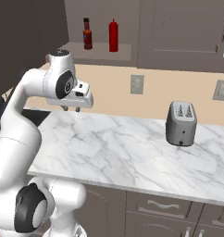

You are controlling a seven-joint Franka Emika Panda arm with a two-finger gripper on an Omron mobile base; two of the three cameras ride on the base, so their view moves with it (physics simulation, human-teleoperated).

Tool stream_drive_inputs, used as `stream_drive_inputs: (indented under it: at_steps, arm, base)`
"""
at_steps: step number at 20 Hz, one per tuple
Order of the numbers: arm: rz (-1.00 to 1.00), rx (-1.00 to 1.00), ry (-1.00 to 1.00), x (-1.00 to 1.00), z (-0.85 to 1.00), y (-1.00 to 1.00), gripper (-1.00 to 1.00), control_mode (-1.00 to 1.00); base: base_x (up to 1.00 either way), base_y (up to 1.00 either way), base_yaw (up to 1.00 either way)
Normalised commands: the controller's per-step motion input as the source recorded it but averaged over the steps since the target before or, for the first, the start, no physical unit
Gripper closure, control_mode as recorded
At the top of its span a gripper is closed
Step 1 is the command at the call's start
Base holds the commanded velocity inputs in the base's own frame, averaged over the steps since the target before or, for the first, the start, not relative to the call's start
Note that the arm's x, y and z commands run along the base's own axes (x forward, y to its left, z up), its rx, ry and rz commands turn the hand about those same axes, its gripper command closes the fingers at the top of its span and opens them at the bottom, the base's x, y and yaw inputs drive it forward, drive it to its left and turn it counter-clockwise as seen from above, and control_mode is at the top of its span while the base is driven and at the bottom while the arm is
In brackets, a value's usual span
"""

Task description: Take 2 condiments from the cabinet and move them on the counter near the stove.Make sure the condiments are lined up with each other, next to each other.

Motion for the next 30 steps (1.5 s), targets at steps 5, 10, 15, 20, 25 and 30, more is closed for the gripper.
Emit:
stream_drive_inputs:
  at_steps: [5, 10, 15, 20, 25, 30]
  arm:
    - [0.0, 0.0, -0.08, -0.31, 0.03, 0.0, -1.0, -1.0]
    - [-0.11, -0.07, -0.37, -0.07, 0.29, 0.0, -1.0, -1.0]
    - [-0.12, 0.0, -0.34, 0.15, 0.82, 0.0, -1.0, -1.0]
    - [-0.04, 0.09, -0.11, 0.36, 0.93, 0.0, -1.0, -1.0]
    - [0.0, 0.17, 0.0, 0.5, 0.6, 0.0, -1.0, -1.0]
    - [0.0, 0.1, -0.01, 0.43, 0.47, 0.0, -1.0, -1.0]
  base:
    - [0.0, 0.0, 0.0]
    - [0.0, 0.0, 0.0]
    - [0.0, 0.0, 0.0]
    - [0.0, 0.0, 0.0]
    - [0.0, 0.0, 0.0]
    - [0.0, 0.0, 0.0]
